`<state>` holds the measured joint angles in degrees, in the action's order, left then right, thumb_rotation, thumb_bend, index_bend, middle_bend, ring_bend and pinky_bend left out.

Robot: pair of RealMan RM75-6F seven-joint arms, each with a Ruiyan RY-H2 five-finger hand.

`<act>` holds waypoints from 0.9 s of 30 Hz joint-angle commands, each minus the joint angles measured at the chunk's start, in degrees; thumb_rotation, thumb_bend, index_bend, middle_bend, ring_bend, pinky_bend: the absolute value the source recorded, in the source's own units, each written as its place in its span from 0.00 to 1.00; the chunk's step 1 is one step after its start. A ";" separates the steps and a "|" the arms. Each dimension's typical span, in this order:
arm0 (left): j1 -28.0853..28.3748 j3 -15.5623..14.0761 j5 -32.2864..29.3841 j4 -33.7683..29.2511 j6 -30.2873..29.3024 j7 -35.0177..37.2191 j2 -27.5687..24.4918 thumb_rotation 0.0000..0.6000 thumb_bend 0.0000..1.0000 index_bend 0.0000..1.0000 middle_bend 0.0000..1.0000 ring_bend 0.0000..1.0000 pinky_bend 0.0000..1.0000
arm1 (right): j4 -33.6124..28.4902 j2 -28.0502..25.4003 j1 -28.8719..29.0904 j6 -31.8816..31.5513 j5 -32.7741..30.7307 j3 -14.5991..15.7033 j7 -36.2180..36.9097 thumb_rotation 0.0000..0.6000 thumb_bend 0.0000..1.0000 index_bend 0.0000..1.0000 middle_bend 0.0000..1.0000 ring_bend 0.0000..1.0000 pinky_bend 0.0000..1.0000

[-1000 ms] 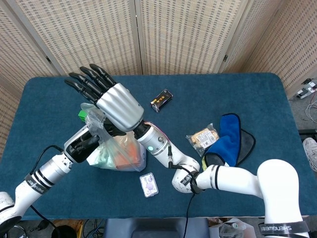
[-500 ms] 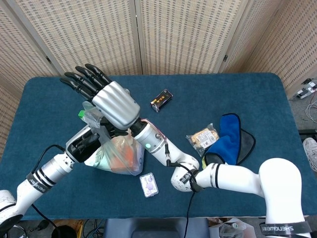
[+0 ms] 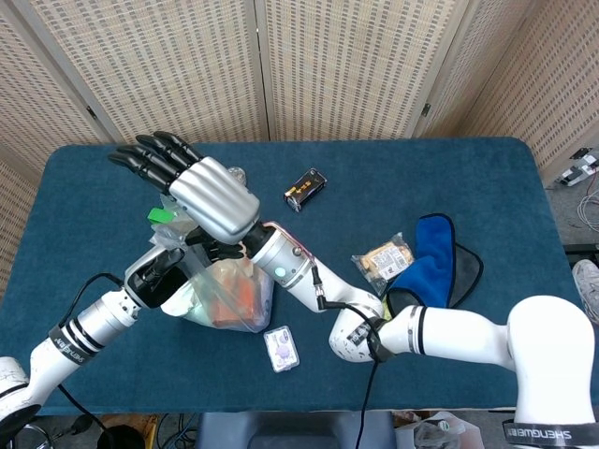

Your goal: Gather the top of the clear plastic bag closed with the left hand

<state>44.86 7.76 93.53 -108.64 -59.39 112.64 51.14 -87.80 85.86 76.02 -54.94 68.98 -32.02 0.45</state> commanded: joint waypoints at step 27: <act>-0.29 0.19 -2.00 -0.33 -0.34 -1.37 0.28 0.56 0.14 0.08 0.23 0.21 0.17 | -10.20 -8.44 -5.02 -1.26 1.46 4.32 -4.35 1.00 0.00 0.00 0.00 0.00 0.00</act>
<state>44.57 7.95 91.53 -108.96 -59.74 111.28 51.42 -97.38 78.00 71.38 -55.99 70.50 -27.80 -3.39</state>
